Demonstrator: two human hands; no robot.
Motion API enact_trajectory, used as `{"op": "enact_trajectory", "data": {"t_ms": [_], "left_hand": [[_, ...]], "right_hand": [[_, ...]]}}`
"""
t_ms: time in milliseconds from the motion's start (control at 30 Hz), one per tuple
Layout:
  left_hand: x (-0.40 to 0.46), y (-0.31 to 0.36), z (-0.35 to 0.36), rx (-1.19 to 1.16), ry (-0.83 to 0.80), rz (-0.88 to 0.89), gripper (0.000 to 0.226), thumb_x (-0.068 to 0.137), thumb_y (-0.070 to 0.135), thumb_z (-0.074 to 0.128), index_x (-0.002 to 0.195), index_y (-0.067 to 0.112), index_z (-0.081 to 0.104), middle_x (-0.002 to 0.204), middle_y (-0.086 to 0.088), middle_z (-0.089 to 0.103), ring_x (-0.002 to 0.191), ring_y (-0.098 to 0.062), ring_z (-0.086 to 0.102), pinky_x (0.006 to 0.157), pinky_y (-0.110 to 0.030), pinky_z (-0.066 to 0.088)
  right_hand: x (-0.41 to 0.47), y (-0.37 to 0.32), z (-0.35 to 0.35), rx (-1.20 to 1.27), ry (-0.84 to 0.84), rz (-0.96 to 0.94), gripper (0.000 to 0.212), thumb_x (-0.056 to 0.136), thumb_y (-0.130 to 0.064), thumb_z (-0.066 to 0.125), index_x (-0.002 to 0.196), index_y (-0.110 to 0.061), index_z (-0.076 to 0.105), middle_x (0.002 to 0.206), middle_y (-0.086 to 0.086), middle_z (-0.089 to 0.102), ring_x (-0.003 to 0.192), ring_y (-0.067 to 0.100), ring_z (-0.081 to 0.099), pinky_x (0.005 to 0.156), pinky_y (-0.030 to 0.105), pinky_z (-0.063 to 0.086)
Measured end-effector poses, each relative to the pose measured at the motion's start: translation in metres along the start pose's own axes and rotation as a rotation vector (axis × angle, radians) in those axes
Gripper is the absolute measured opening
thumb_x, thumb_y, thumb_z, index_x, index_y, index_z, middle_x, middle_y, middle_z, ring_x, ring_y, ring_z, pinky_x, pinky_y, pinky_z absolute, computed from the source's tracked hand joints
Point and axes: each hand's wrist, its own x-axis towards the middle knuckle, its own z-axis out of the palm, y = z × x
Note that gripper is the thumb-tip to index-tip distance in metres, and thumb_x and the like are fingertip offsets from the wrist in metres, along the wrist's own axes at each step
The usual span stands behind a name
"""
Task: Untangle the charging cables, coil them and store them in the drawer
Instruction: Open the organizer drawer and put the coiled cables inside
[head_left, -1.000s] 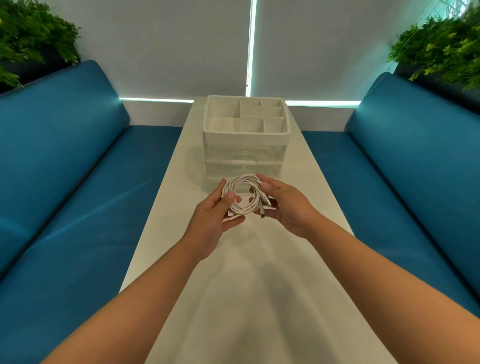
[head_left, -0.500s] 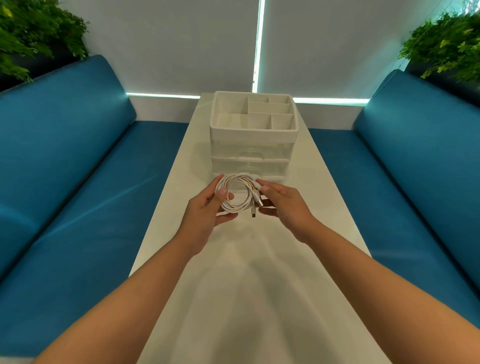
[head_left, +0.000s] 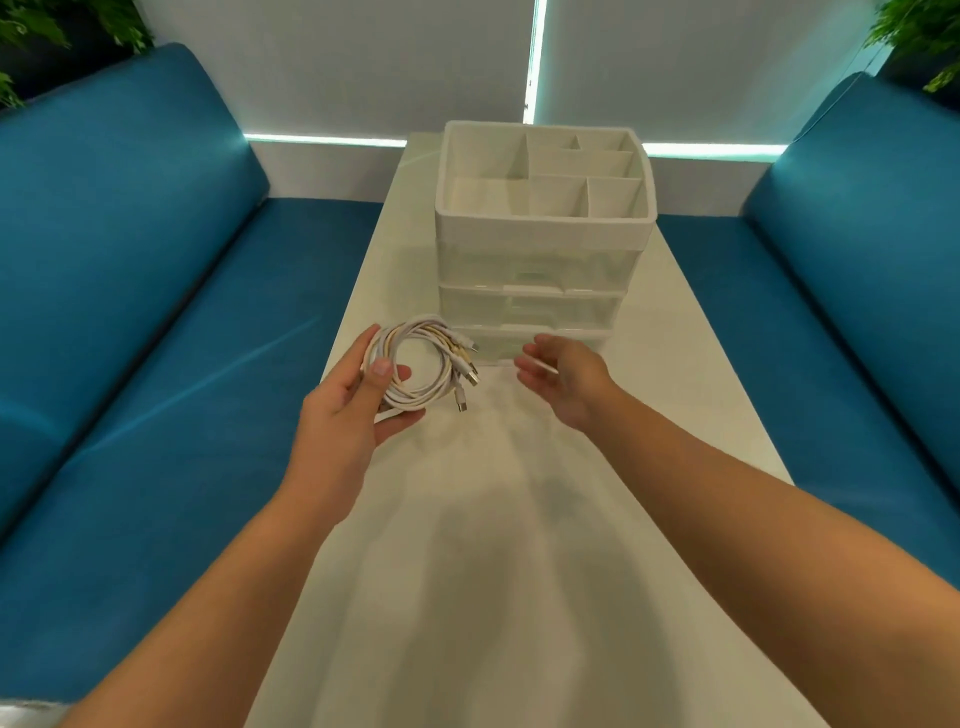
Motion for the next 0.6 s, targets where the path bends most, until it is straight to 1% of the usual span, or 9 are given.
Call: {"op": "enact_trajectory", "data": {"t_ms": [67, 100, 200, 267, 333, 367, 433, 500, 600], "left_hand": [[0.004, -0.001, -0.007, 0.001, 0.006, -0.013, 0.039, 0.100, 0.024, 0.052, 0.139, 0.026, 0.052, 0.105, -0.007, 0.065, 0.096, -0.013, 0.063, 0.082, -0.034, 0.058], [0.006, -0.002, -0.010, -0.002, 0.015, -0.019, 0.039, 0.100, 0.024, 0.052, 0.139, 0.025, 0.053, 0.104, -0.007, 0.065, 0.095, -0.013, 0.063, 0.081, -0.033, 0.058], [0.015, -0.004, -0.016, -0.001, 0.026, -0.033, 0.038, 0.100, 0.024, 0.051, 0.139, 0.025, 0.053, 0.102, -0.006, 0.063, 0.094, -0.014, 0.062, 0.079, -0.031, 0.058], [0.021, -0.006, -0.018, 0.000, 0.021, -0.035, 0.038, 0.100, 0.024, 0.051, 0.139, 0.025, 0.054, 0.102, -0.005, 0.063, 0.094, -0.015, 0.061, 0.079, -0.031, 0.058], [0.026, -0.007, -0.017, 0.000, 0.022, -0.039, 0.038, 0.100, 0.024, 0.051, 0.138, 0.025, 0.054, 0.102, -0.005, 0.063, 0.094, -0.015, 0.061, 0.079, -0.031, 0.058], [0.028, -0.008, -0.016, -0.001, 0.023, -0.041, 0.038, 0.100, 0.024, 0.051, 0.138, 0.025, 0.054, 0.102, -0.006, 0.064, 0.094, -0.015, 0.061, 0.079, -0.031, 0.058], [0.031, -0.008, -0.013, 0.003, 0.023, -0.038, 0.039, 0.100, 0.024, 0.052, 0.139, 0.025, 0.053, 0.100, -0.006, 0.064, 0.091, -0.014, 0.062, 0.079, -0.031, 0.058], [0.033, -0.007, -0.010, 0.008, 0.027, -0.037, 0.039, 0.100, 0.024, 0.052, 0.139, 0.026, 0.053, 0.099, -0.006, 0.064, 0.088, -0.013, 0.062, 0.078, -0.031, 0.058], [0.033, -0.008, -0.009, 0.005, 0.032, -0.042, 0.039, 0.100, 0.024, 0.052, 0.138, 0.027, 0.053, 0.099, -0.006, 0.064, 0.089, -0.014, 0.062, 0.080, -0.033, 0.059]], "right_hand": [[0.015, -0.004, 0.012, 0.099, 0.022, 0.018, 0.013, 0.097, -0.006, 0.044, 0.087, -0.007, 0.052, 0.082, 0.007, 0.053, 0.068, 0.019, 0.058, 0.069, 0.029, 0.053], [0.022, -0.006, 0.017, 0.138, 0.035, 0.023, 0.013, 0.097, -0.006, 0.043, 0.086, -0.006, 0.051, 0.082, 0.008, 0.052, 0.068, 0.020, 0.058, 0.070, 0.030, 0.053], [0.037, -0.013, 0.029, 0.271, 0.083, 0.037, 0.015, 0.096, -0.007, 0.041, 0.085, -0.003, 0.051, 0.082, 0.010, 0.052, 0.080, 0.024, 0.060, 0.083, 0.035, 0.052], [0.042, -0.017, 0.035, 0.340, 0.123, 0.056, 0.013, 0.097, -0.008, 0.041, 0.092, -0.002, 0.052, 0.084, 0.010, 0.053, 0.092, 0.026, 0.060, 0.085, 0.035, 0.052], [0.044, -0.017, 0.039, 0.377, 0.166, 0.074, 0.014, 0.097, -0.009, 0.042, 0.104, -0.001, 0.051, 0.088, 0.010, 0.053, 0.098, 0.027, 0.063, 0.087, 0.034, 0.054], [0.044, -0.017, 0.040, 0.398, 0.181, 0.079, 0.015, 0.096, -0.009, 0.042, 0.105, -0.002, 0.051, 0.088, 0.009, 0.053, 0.099, 0.027, 0.064, 0.088, 0.033, 0.054], [0.045, -0.017, 0.043, 0.435, 0.201, 0.091, 0.015, 0.096, -0.008, 0.042, 0.102, -0.002, 0.053, 0.085, 0.008, 0.052, 0.088, 0.025, 0.063, 0.088, 0.032, 0.055], [0.045, -0.017, 0.045, 0.474, 0.215, 0.105, 0.014, 0.094, -0.008, 0.041, 0.095, -0.004, 0.054, 0.081, 0.006, 0.049, 0.072, 0.022, 0.057, 0.086, 0.030, 0.055], [0.045, -0.019, 0.045, 0.526, 0.219, 0.124, 0.013, 0.094, -0.008, 0.040, 0.092, -0.005, 0.053, 0.078, 0.006, 0.047, 0.067, 0.021, 0.051, 0.083, 0.028, 0.054]]}}
